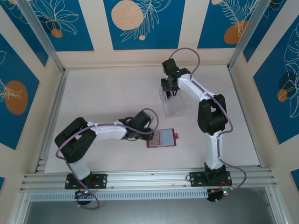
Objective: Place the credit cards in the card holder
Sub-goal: Pick up the credit card from the storage box.
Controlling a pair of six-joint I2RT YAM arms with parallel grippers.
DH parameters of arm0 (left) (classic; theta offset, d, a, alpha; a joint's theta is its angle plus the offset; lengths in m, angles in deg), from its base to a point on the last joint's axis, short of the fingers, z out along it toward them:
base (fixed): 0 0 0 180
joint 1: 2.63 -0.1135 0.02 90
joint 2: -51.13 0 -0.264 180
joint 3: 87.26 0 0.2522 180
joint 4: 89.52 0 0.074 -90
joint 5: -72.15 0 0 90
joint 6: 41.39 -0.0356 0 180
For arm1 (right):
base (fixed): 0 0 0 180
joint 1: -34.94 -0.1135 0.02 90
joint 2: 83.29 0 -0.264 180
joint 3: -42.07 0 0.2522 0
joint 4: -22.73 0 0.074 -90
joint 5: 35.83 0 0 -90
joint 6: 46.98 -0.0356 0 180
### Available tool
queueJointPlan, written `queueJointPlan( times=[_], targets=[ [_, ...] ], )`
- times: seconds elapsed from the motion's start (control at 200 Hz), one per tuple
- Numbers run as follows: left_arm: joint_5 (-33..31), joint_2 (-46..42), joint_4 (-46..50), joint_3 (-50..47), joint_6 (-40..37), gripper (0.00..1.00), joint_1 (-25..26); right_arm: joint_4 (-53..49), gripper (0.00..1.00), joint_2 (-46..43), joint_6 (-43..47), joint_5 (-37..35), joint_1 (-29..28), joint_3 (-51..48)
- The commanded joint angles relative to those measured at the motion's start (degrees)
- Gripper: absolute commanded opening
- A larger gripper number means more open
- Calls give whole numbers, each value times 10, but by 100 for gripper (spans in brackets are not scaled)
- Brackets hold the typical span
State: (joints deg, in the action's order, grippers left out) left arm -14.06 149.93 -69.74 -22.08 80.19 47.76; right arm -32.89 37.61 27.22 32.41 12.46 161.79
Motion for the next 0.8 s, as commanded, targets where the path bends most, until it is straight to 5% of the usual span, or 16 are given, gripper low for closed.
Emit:
queueJointPlan(
  times=[0.0,0.795],
  targets=[
    [3,11,16,-19,10,29,10,-22,30,15,16,-22,2,26],
    [0,6,17,-24,12,28,11,-29,22,50,26,-1,4,37]
  ],
)
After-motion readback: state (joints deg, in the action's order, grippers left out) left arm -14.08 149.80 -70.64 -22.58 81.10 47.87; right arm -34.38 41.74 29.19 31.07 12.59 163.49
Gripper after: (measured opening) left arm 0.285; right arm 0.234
